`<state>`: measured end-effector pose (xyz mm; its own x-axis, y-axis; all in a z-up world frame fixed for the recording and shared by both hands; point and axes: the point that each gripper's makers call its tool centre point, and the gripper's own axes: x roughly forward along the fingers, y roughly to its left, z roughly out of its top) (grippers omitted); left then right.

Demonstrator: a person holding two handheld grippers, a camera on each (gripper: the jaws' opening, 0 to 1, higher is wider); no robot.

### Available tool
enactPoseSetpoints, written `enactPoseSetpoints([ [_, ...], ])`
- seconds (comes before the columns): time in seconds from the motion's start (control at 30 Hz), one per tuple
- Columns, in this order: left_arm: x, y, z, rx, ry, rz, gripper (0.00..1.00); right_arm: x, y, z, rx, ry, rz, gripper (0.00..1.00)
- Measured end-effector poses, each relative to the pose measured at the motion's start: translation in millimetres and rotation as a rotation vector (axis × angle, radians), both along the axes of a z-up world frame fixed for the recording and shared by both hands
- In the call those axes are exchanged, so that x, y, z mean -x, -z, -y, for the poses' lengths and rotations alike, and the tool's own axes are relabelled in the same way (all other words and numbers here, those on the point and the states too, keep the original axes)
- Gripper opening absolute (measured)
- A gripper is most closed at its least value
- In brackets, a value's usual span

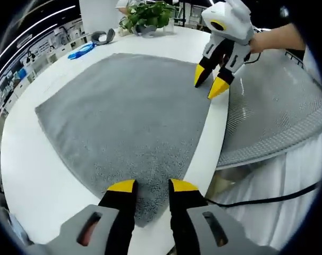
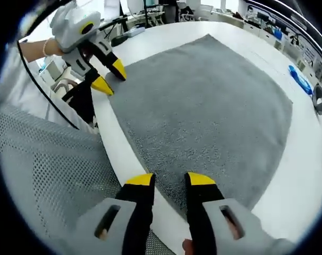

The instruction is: Fold the towel on the table until its edges align and the towel forms a compact rectangular stack.

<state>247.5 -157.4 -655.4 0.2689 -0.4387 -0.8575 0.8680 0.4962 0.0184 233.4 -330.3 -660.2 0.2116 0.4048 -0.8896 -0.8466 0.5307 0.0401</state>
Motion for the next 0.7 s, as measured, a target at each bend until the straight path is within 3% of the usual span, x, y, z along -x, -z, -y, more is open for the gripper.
enactPoseSetpoints([
  [0.13, -0.8, 1.2, 0.1, 0.002, 0.018, -0.03, 0.24, -1.7, 0.8, -1.5, 0.025, -0.005, -0.01, 0.22],
  [0.5, 0.0, 1.7, 5.0, -0.008, 0.048, -0.019, 0.23, -3.4, 0.6, -3.9, 0.008, -0.026, 0.014, 0.21],
  [0.7, 4.6, 1.4, 0.5, -0.024, 0.07, -0.027, 0.24, -0.1, 0.4, 2.4, 0.015, -0.077, 0.011, 0.21],
])
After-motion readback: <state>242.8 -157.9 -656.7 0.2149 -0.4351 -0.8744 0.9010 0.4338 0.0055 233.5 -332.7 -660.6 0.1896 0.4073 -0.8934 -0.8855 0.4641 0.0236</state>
